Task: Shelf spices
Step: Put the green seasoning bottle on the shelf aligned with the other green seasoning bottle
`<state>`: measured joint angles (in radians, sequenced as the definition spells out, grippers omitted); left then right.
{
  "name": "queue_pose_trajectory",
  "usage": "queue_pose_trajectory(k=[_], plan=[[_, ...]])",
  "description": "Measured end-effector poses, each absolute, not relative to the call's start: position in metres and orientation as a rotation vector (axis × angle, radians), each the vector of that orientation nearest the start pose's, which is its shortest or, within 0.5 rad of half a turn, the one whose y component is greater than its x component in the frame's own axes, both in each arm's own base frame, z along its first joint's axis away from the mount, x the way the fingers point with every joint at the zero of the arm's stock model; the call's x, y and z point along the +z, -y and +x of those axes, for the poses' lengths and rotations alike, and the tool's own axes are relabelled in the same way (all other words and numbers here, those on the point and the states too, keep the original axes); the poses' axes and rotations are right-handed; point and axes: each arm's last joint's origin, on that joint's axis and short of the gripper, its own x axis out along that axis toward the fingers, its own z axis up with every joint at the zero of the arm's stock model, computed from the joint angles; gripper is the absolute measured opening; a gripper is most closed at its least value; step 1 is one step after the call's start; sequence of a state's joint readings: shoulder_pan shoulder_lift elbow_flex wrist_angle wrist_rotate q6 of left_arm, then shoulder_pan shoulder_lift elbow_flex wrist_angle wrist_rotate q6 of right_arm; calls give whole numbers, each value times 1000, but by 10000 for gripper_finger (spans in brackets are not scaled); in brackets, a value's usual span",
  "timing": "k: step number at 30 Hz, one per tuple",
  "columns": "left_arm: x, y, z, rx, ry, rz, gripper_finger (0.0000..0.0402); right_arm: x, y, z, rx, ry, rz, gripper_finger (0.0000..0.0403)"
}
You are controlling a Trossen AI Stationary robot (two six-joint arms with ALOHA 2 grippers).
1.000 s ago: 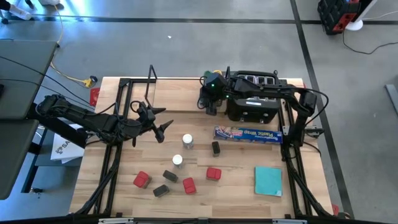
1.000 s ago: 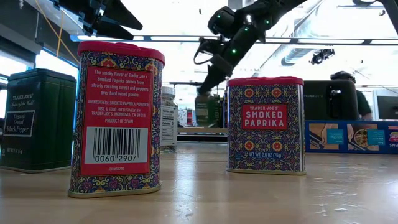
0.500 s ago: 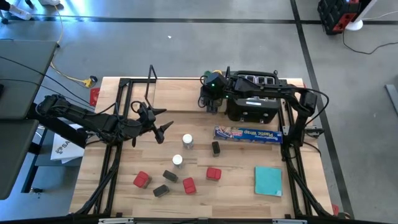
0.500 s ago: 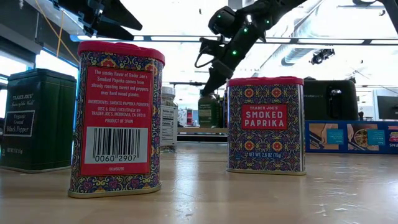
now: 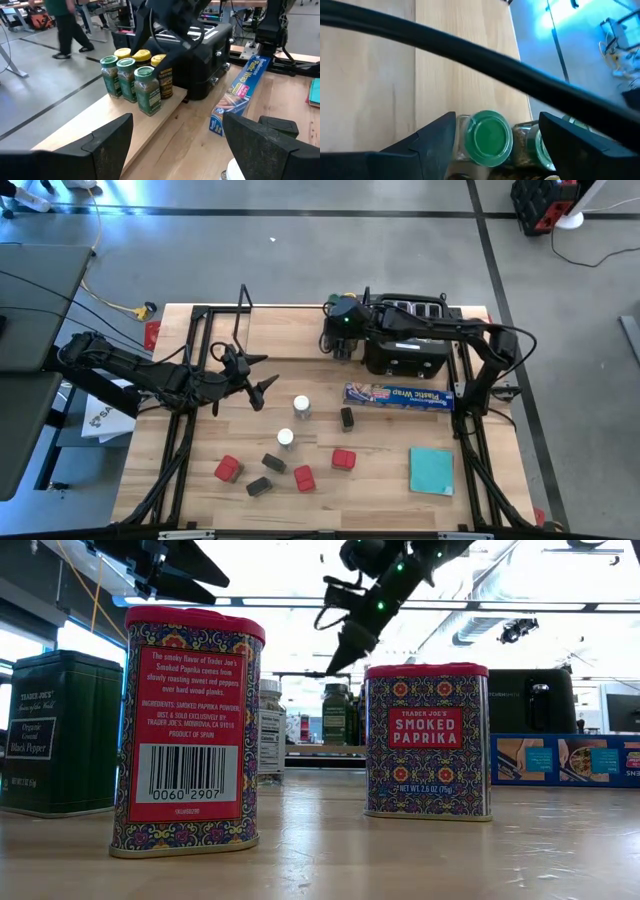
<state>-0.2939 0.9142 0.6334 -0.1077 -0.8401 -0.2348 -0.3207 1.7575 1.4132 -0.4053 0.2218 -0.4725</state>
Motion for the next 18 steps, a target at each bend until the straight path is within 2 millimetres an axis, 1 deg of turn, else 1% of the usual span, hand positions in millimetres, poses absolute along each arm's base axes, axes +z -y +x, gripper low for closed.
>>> queue_pose_trajectory(k=[5, 8, 11, 15, 18], plan=[[269, 35, 189, 575, -265, -15, 303, 280, 126, 366, -373, -797, -235, 276], [270, 34, 189, 590, -263, -9, 303, 279, 130, 364, -411, -788, -165, 259], [270, 34, 189, 608, -261, 2, 303, 278, 135, 363, -424, -782, -118, 222], [271, 29, 191, 631, -249, 6, 303, 278, 138, 362, -371, -761, -49, 158], [276, 24, 193, 647, -215, 9, 303, 278, 139, 362, -354, -754, -48, 115]])
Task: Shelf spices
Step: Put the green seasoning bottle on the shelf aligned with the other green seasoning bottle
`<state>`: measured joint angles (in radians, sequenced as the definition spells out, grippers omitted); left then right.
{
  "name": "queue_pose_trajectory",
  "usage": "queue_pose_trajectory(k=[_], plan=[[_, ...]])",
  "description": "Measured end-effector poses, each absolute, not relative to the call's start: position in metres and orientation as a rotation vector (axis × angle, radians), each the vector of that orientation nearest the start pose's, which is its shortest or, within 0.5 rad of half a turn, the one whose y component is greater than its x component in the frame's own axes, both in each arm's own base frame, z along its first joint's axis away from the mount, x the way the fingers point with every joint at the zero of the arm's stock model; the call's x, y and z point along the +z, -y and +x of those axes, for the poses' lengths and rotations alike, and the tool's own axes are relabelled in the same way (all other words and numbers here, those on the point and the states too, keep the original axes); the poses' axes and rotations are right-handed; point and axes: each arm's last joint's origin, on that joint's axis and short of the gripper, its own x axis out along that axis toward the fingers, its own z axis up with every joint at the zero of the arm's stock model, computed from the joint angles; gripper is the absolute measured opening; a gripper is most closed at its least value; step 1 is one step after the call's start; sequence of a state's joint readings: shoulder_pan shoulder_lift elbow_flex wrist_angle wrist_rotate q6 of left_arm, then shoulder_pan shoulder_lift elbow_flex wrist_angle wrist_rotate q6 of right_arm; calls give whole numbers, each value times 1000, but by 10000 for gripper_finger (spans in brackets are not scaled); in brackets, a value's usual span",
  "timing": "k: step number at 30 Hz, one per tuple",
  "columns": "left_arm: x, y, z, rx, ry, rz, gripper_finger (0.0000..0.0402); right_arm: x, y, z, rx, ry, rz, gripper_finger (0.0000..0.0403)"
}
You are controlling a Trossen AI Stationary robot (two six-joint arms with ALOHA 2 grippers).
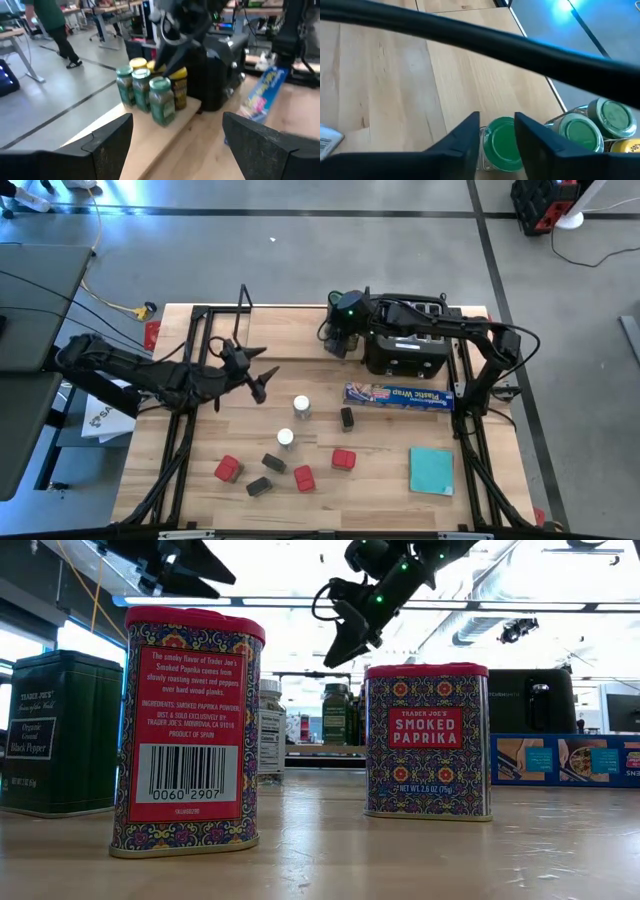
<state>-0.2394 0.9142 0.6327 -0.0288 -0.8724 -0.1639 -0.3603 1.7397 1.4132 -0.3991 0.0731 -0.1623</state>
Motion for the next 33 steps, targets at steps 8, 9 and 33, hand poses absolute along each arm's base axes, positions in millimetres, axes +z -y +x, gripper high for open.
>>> queue_pose_trajectory(k=[8, 9, 33], plan=[[290, 2, 200, 532, -130, 14, 303, 280, 139, 365, -315, -722, -72, 71], [290, -1, 200, 513, -128, 8, 303, 280, 138, 365, -305, -716, -68, 71], [266, -65, 211, 453, -312, 64, 303, 286, 138, 371, -230, -632, -113, 71]])
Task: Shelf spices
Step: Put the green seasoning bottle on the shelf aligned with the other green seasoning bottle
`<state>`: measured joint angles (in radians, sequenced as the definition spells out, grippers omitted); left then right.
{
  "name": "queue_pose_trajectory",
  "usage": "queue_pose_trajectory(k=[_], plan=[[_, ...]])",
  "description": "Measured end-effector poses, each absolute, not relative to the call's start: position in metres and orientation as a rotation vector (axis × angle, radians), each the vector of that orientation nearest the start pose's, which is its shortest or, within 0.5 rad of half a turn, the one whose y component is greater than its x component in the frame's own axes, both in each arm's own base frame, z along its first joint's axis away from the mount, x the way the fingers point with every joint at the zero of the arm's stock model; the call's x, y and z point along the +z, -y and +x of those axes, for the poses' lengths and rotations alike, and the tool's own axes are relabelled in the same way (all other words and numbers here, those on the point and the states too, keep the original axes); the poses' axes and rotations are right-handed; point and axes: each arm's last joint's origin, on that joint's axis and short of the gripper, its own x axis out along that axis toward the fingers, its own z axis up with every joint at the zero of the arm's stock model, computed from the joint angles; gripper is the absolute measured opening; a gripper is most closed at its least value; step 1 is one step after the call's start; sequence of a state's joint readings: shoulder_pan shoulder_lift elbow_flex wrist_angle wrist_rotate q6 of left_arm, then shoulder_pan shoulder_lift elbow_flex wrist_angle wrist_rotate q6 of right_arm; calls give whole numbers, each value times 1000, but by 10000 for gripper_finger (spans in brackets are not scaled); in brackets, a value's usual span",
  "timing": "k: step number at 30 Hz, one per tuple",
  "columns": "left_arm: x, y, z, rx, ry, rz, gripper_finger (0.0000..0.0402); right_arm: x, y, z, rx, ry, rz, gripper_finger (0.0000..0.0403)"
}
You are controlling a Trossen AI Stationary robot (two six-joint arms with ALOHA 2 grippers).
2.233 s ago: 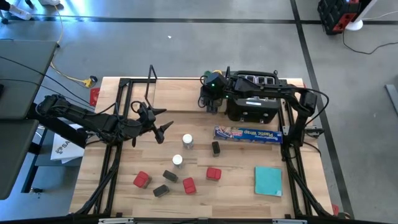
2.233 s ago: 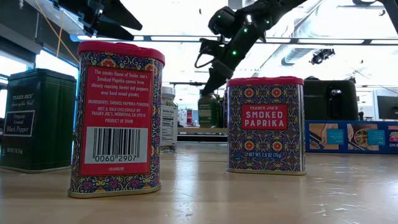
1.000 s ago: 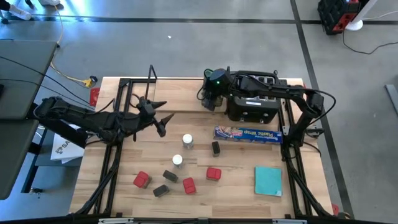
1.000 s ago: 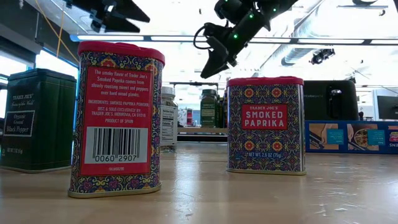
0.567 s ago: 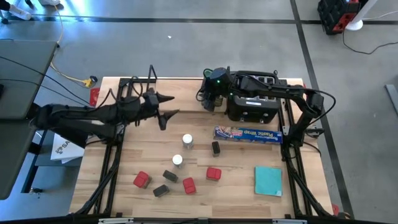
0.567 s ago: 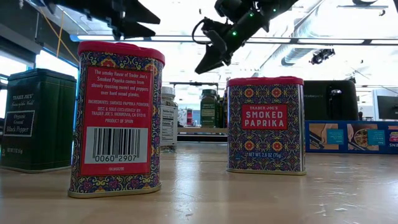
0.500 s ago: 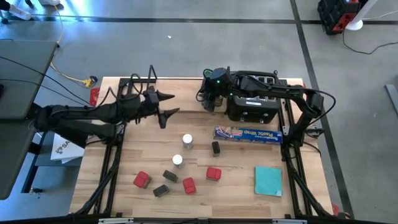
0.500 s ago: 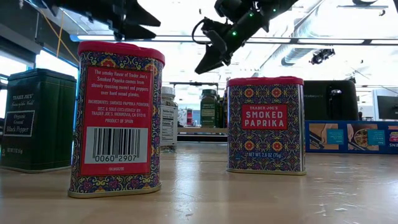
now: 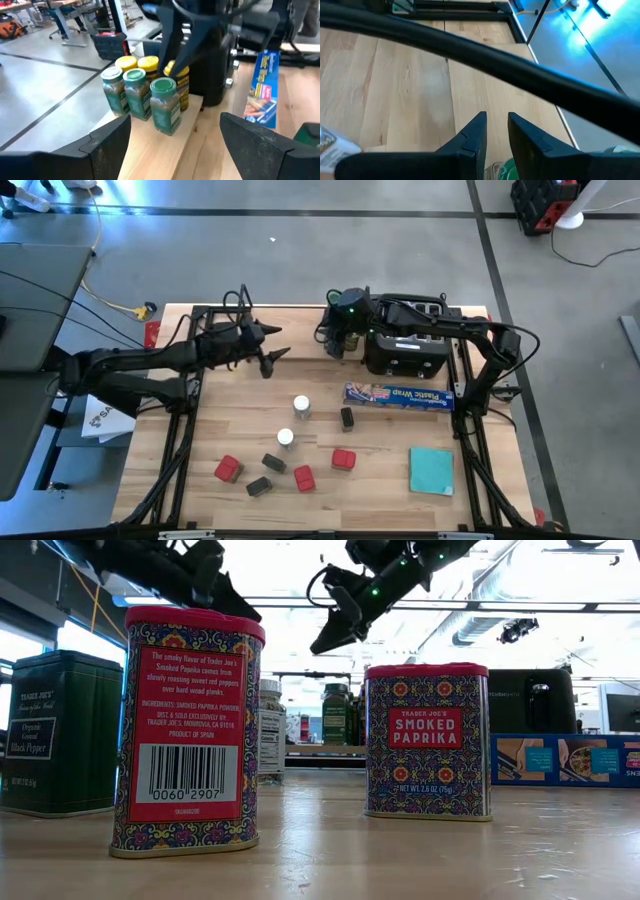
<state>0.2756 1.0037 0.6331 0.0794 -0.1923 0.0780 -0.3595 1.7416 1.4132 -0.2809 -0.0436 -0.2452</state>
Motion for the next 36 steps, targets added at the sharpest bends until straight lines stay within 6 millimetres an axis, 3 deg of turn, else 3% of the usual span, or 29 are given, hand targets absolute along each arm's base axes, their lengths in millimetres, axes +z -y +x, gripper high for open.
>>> queue_pose_trajectory(k=[6, 14, 23, 29, 36], plan=[[263, -67, 219, 421, -304, 125, 303, 286, 137, 371, -198, -623, -65, 71], [259, -69, 228, 416, -288, 131, 303, 273, 134, 361, -207, -793, -38, 71], [256, -69, 227, 415, -320, 116, 303, 274, 158, 353, -326, -774, 18, 71], [256, -69, 227, 419, -313, 117, 303, 270, 158, 355, -253, -773, 30, 71], [257, -71, 227, 426, -306, 128, 303, 259, 161, 359, -302, -814, 9, 71]])
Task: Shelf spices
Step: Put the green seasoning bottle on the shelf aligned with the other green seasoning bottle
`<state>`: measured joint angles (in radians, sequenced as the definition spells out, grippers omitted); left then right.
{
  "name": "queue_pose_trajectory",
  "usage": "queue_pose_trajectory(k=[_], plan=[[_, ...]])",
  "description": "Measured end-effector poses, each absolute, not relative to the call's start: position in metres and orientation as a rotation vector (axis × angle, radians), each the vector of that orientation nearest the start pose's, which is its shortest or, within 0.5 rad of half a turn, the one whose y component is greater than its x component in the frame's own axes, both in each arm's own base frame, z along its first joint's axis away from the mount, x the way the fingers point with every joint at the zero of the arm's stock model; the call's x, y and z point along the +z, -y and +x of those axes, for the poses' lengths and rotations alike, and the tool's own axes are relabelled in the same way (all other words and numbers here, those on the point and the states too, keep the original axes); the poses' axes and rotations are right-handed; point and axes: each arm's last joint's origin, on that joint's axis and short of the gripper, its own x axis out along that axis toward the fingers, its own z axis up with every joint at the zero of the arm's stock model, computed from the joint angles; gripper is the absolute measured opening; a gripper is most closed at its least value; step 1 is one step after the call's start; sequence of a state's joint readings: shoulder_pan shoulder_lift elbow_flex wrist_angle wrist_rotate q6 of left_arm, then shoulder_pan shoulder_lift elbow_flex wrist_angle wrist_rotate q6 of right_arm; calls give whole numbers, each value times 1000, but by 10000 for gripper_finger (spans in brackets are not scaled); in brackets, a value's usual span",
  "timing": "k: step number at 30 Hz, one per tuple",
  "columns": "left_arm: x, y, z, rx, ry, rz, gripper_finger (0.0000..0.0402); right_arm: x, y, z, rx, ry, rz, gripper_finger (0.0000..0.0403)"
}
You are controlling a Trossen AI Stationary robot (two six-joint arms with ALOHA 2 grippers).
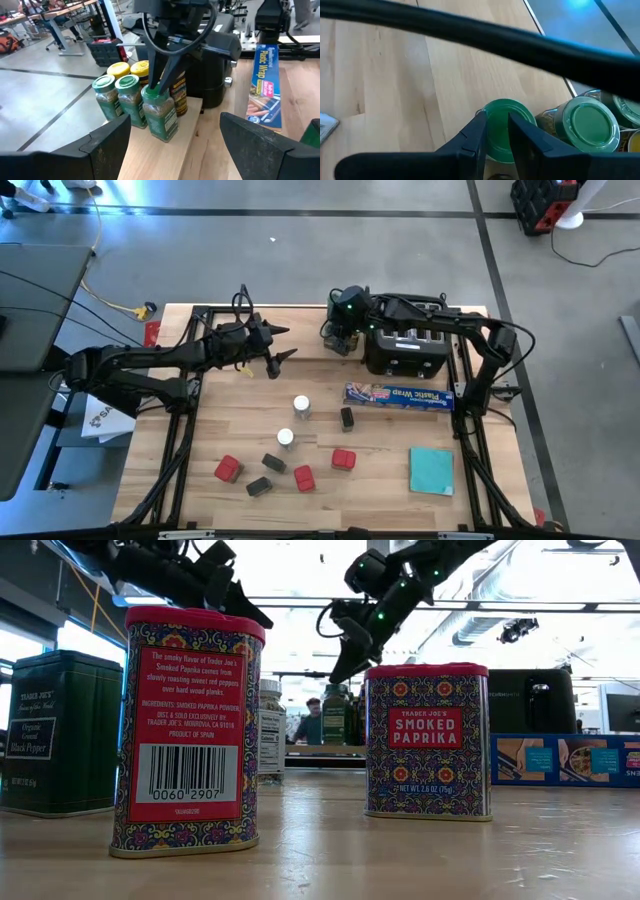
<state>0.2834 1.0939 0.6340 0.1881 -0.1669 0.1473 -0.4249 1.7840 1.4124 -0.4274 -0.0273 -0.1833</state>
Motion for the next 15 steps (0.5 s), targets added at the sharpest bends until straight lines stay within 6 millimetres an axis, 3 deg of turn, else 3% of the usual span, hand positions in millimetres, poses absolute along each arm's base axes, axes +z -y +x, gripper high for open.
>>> queue_pose_trajectory(k=[15], plan=[[256, -72, 226, 433, -315, 114, 303, 258, 164, 354, -253, -867, -112, 71]])
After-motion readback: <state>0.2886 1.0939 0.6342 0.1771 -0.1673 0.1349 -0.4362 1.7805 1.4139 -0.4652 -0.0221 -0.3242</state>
